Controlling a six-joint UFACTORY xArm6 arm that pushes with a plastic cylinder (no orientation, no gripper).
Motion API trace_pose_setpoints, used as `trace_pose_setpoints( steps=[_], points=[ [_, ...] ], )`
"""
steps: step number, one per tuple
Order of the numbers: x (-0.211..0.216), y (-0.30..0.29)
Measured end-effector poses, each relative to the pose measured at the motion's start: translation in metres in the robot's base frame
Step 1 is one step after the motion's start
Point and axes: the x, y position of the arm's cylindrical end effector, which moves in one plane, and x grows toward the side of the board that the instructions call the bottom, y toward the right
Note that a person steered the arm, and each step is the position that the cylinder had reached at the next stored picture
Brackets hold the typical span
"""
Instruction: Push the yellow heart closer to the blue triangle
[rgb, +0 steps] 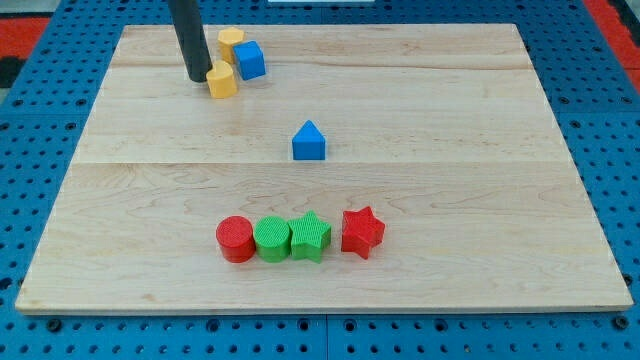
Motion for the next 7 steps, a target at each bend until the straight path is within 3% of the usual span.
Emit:
trace_pose_setpoints(
  steps=[3, 7],
  points=[
    [-0.012, 0.035],
    [0.063, 0.084]
  ],
)
